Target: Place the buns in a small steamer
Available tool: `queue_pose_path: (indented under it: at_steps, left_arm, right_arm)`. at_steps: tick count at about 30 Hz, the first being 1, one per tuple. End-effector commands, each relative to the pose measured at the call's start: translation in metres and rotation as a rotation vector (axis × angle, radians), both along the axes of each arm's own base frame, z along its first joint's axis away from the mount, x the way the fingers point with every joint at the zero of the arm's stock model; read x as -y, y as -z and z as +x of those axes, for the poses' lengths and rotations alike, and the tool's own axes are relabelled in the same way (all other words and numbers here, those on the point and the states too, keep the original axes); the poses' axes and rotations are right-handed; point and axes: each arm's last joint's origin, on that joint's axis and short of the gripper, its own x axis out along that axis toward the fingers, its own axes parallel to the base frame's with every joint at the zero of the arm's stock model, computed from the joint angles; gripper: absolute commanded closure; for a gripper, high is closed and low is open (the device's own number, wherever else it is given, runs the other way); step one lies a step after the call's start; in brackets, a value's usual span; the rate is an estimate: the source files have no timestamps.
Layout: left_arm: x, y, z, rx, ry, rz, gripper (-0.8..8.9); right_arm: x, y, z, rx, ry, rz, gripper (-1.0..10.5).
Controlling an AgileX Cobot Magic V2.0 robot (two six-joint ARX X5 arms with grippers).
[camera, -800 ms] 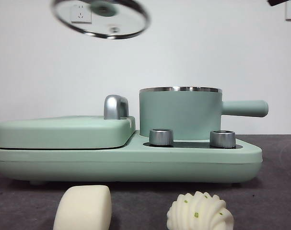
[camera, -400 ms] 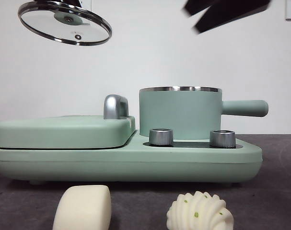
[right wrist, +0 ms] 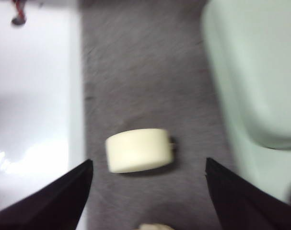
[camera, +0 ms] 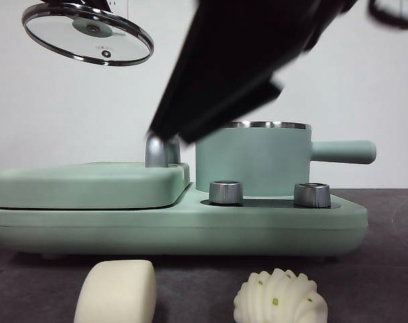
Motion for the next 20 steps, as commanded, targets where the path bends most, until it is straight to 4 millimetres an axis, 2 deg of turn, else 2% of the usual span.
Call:
queue_pose_path:
  at_steps: [1, 7, 11, 17, 20]
  left_arm:
    - [0.002, -0.008, 0.002, 0.020, -0.007, -0.038, 8.05]
    - [0.001, -0.006, 0.001, 0.003, -0.004, -0.032, 8.06]
    - [0.001, -0.006, 0.001, 0.002, -0.004, -0.032, 8.06]
    - [0.001, -0.006, 0.001, 0.002, -0.004, -0.032, 8.06]
    - [0.001, -0.006, 0.001, 0.002, -0.004, -0.032, 8.06]
  right_arm:
    - [-0.019, 0.012, -0.003, -0.009, -0.052, -0.028, 5.5]
    - [-0.041, 0.040, -0.011, -0.019, -0.130, -0.091, 5.5]
    - [-0.051, 0.055, -0.012, 0.015, -0.118, -0.135, 5.5]
    - [-0.057, 0.069, -0.010, 0.080, -0.070, -0.193, 5.6]
    - [-0.057, 0.072, -0.009, 0.105, -0.045, -0.220, 6.1]
